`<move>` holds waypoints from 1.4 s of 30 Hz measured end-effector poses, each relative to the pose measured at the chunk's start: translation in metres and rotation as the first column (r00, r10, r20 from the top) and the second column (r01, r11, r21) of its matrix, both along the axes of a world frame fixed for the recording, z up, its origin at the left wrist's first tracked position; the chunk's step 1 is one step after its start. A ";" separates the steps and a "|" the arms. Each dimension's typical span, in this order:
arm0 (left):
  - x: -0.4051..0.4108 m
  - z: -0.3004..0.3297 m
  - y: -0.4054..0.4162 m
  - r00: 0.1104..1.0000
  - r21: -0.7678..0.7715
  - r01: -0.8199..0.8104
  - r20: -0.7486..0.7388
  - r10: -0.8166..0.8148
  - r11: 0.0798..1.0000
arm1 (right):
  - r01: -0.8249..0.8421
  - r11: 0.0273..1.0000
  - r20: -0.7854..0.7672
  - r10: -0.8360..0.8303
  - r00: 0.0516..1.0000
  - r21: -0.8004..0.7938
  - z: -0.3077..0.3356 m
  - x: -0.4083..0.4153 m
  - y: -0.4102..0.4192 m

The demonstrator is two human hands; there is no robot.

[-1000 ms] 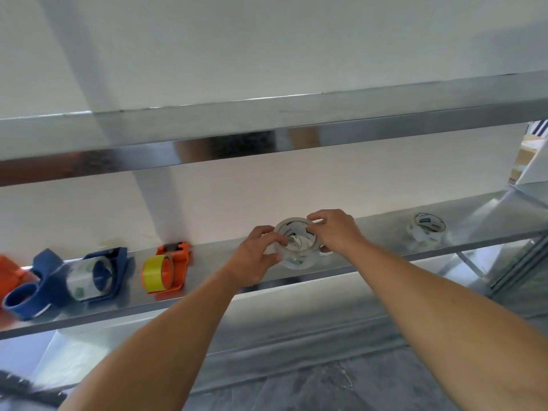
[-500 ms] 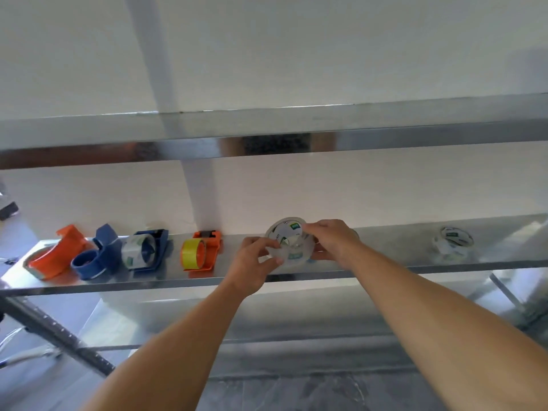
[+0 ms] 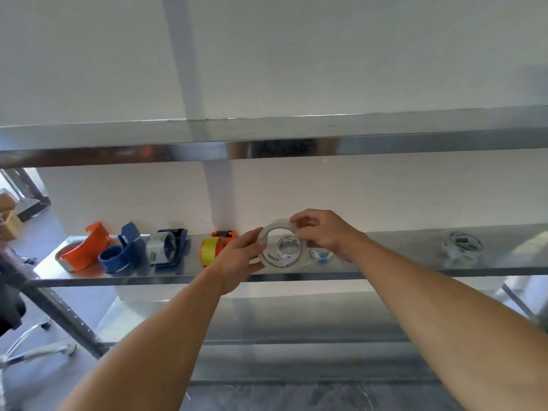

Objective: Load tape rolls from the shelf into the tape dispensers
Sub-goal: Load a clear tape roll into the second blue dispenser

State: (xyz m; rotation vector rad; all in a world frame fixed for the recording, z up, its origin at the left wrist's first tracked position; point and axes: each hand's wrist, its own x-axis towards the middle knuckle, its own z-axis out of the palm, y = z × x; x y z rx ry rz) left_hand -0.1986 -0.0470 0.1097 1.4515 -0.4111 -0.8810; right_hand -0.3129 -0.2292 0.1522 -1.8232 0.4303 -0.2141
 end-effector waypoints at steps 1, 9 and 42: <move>0.003 -0.001 0.003 1.000 0.000 0.010 -0.006 -0.010 1.000 | 0.000 1.000 0.000 0.000 1.000 -0.006 0.002 0.001 0.003; 0.015 0.000 0.027 0.956 0.067 -0.139 0.271 0.116 0.988 | 0.179 0.920 0.026 -0.181 0.983 -0.348 0.005 0.026 0.034; 0.034 0.008 0.044 0.971 0.030 -0.202 0.135 0.196 0.979 | 0.330 0.918 0.082 -0.354 0.932 0.219 -0.035 0.056 0.110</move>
